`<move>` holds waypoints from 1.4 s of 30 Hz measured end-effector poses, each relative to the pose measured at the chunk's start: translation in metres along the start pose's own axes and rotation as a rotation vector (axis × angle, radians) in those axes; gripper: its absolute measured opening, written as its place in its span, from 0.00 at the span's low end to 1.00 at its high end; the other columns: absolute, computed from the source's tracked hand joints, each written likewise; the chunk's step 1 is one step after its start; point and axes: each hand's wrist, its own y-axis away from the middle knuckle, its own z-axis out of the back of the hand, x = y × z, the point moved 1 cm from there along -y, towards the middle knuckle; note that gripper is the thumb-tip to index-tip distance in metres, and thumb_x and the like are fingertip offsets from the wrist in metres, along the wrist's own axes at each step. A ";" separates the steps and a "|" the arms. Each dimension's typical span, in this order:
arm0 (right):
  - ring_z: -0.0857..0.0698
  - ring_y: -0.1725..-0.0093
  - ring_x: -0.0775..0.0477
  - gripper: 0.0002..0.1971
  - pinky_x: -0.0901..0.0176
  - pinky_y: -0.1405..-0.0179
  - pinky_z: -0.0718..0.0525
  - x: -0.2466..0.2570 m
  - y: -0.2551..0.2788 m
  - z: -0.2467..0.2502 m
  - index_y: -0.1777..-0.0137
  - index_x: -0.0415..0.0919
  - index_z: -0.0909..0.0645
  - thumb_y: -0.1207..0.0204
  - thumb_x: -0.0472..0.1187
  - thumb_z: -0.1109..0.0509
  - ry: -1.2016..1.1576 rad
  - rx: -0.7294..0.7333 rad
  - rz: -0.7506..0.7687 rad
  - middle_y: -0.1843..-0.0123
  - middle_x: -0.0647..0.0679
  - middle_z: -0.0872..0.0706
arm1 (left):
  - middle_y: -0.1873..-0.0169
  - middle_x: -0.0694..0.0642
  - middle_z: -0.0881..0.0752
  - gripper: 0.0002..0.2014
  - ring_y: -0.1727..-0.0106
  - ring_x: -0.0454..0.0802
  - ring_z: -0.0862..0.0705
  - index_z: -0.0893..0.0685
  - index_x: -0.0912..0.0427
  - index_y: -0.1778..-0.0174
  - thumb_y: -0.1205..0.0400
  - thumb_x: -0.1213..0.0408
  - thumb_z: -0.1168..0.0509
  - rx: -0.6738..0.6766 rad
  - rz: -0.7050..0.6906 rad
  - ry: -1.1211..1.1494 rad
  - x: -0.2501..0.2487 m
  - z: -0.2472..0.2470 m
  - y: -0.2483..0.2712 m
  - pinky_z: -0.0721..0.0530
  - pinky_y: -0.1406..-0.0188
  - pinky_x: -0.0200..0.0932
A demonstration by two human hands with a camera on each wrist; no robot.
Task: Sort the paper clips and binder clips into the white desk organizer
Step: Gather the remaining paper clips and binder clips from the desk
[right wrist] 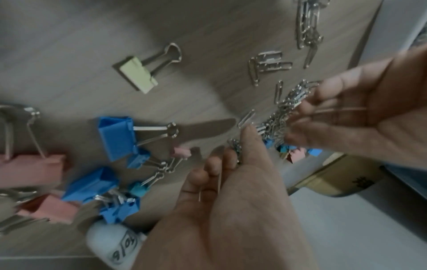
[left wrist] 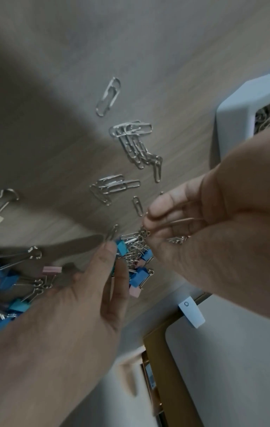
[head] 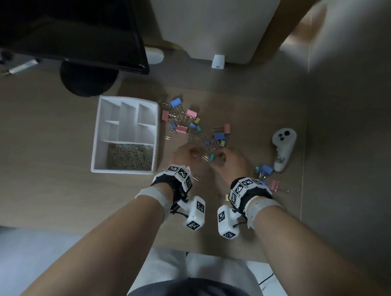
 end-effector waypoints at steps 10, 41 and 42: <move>0.15 0.54 0.47 0.11 0.55 0.57 0.16 0.012 -0.002 -0.002 0.49 0.56 0.22 0.28 0.56 0.29 0.015 -0.082 -0.167 0.52 0.56 0.15 | 0.50 0.50 0.09 0.12 0.48 0.46 0.12 0.11 0.52 0.43 0.22 0.63 0.29 0.123 -0.074 -0.041 0.003 0.009 -0.033 0.20 0.48 0.34; 0.12 0.49 0.36 0.13 0.55 0.63 0.23 -0.027 -0.036 0.042 0.40 0.45 0.18 0.16 0.51 0.37 -0.152 -0.358 -0.404 0.48 0.43 0.10 | 0.51 0.44 0.16 0.17 0.52 0.43 0.19 0.15 0.45 0.37 0.22 0.61 0.31 0.130 -0.028 -0.077 -0.016 -0.006 -0.034 0.28 0.55 0.32; 0.13 0.47 0.37 0.14 0.55 0.61 0.22 -0.027 -0.035 0.043 0.37 0.46 0.19 0.17 0.50 0.37 -0.125 -0.373 -0.402 0.45 0.43 0.11 | 0.50 0.46 0.14 0.17 0.52 0.43 0.18 0.15 0.45 0.38 0.22 0.62 0.30 0.127 -0.019 -0.059 -0.015 -0.006 -0.034 0.27 0.54 0.32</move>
